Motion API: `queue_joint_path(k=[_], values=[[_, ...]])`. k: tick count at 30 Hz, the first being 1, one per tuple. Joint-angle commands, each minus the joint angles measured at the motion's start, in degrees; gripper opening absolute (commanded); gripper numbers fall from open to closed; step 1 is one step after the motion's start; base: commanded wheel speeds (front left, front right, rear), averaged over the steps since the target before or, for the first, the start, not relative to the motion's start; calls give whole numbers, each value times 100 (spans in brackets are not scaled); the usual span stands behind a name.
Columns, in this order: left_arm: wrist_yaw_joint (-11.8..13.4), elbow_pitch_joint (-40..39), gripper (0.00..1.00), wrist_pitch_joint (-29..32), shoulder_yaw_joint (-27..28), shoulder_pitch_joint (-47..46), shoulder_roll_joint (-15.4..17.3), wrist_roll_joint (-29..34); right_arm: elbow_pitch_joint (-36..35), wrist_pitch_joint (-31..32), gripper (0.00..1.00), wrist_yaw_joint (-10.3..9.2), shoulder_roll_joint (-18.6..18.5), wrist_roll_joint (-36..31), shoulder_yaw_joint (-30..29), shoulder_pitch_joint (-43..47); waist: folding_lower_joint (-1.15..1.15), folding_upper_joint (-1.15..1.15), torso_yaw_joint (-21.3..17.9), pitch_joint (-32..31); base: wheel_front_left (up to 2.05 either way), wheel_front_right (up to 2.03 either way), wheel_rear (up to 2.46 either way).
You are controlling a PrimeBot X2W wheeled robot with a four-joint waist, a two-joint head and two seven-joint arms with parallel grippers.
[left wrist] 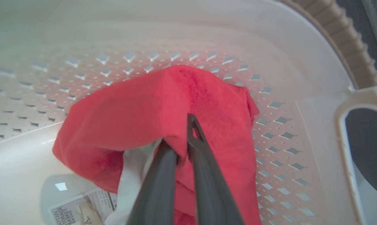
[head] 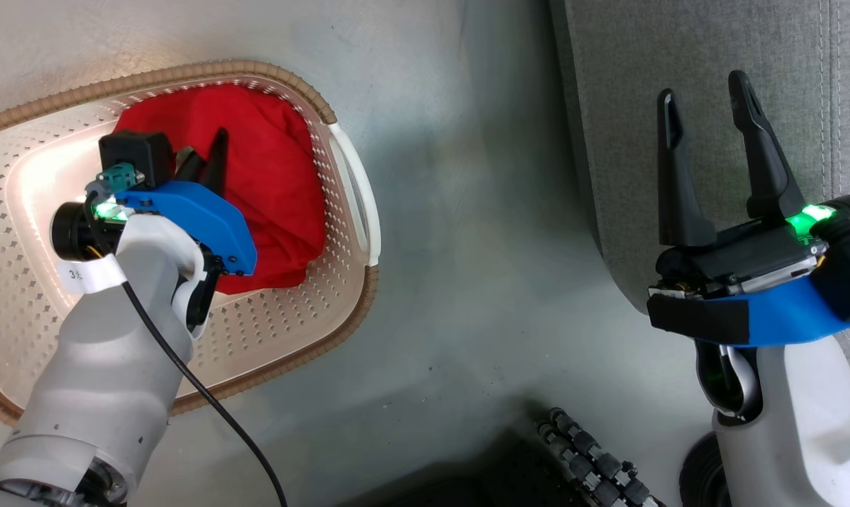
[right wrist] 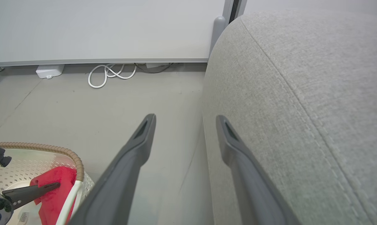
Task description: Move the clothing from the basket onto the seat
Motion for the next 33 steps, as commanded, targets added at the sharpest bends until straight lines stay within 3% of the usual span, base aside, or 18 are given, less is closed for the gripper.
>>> queue_joint_path(k=[1,18,33], values=[[-14,9,0,-26,-32,-97,25,-44,-20,-19,100,1,10,27,5,-55,0,0,3,-3,0,0,0],[-14,-21,0,-59,-469,71,42,-372,46,-19,100,1,9,-62,33,-160,0,0,117,-261,0,0,0],[-14,-569,0,-147,-1201,900,-276,-737,326,-19,100,1,7,-414,-73,49,0,0,798,-1957,0,0,0]])
